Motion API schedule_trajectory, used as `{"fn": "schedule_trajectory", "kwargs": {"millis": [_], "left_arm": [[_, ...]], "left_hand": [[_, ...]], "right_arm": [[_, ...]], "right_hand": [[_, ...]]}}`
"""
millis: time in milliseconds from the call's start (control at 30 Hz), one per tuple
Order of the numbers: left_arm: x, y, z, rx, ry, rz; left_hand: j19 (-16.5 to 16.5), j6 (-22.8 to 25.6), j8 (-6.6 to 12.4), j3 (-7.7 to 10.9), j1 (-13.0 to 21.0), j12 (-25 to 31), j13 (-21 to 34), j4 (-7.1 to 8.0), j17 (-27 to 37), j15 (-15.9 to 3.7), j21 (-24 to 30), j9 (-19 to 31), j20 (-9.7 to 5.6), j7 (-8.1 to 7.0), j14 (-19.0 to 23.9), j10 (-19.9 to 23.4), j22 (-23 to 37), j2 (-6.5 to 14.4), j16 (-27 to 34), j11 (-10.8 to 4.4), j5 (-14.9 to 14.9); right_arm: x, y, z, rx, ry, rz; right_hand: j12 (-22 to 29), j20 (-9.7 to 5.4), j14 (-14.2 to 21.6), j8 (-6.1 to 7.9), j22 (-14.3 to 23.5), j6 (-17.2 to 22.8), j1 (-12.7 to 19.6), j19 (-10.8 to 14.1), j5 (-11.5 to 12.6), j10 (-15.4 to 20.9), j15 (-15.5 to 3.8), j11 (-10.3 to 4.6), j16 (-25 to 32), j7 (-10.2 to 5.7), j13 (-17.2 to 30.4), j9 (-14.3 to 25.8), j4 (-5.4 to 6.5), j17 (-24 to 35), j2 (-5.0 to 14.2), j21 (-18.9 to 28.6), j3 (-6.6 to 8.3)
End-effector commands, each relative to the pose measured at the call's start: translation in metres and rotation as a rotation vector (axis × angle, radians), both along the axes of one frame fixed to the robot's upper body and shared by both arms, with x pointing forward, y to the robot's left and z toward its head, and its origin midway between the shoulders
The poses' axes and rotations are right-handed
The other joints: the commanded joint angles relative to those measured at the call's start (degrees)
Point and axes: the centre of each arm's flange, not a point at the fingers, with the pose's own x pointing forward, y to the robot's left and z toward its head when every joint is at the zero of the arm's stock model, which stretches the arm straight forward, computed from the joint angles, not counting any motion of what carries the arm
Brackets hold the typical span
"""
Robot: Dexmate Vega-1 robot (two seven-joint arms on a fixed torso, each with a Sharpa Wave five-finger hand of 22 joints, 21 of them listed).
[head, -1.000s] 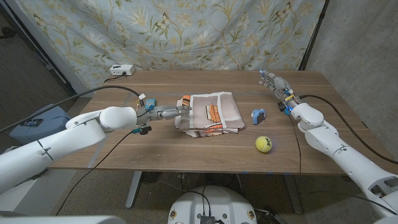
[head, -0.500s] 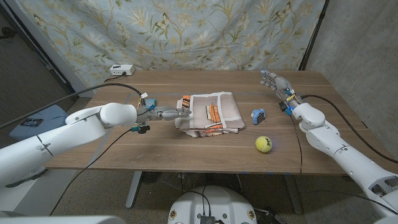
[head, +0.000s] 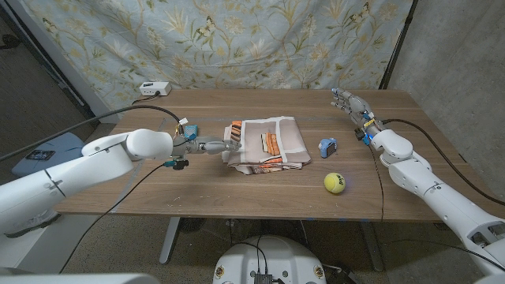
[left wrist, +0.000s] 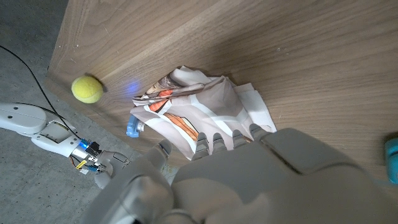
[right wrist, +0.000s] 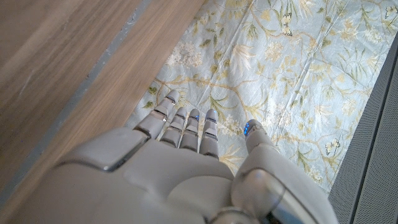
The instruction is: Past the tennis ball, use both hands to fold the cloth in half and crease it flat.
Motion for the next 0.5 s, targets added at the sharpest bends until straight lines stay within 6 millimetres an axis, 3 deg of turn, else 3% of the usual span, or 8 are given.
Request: {"fn": "schedule_trajectory", "kwargs": {"millis": [33,500], "left_arm": [[0.003,-0.001,-0.005,0.031,0.054,0.010],[0.009,-0.010,-0.005,0.058,0.089,0.009]], "left_hand": [[-7.0,0.5,0.31,0.50,-0.9,0.3,0.1,0.03,0.1,0.17,0.6,0.1,0.14,0.11,-4.3,0.4,0.2,0.3,0.6,-0.22,-0.2],[-6.8,2.5,0.69,1.15,-2.4,0.6,0.1,-0.14,-0.1,0.23,0.9,0.1,-0.12,0.98,-3.2,2.1,0.2,0.2,0.7,-0.01,-0.1]], "right_arm": [[-0.002,-0.003,0.008,-0.021,-0.011,-0.004],[-0.002,-0.005,0.021,-0.091,-0.019,-0.010]], "right_hand": [[0.1,-0.81,-0.2,-0.04,0.2,-0.2,0.5,-0.3,0.0,-0.3,-0.25,0.00,0.0,0.23,0.1,0.1,-0.15,0.1,0.13,0.0,-0.10],[0.2,-1.04,-0.9,0.01,0.2,-0.1,0.4,-1.1,0.0,-0.2,-0.19,-0.07,-0.2,0.15,0.1,0.1,-0.15,0.1,0.14,-0.2,-0.18]]}}
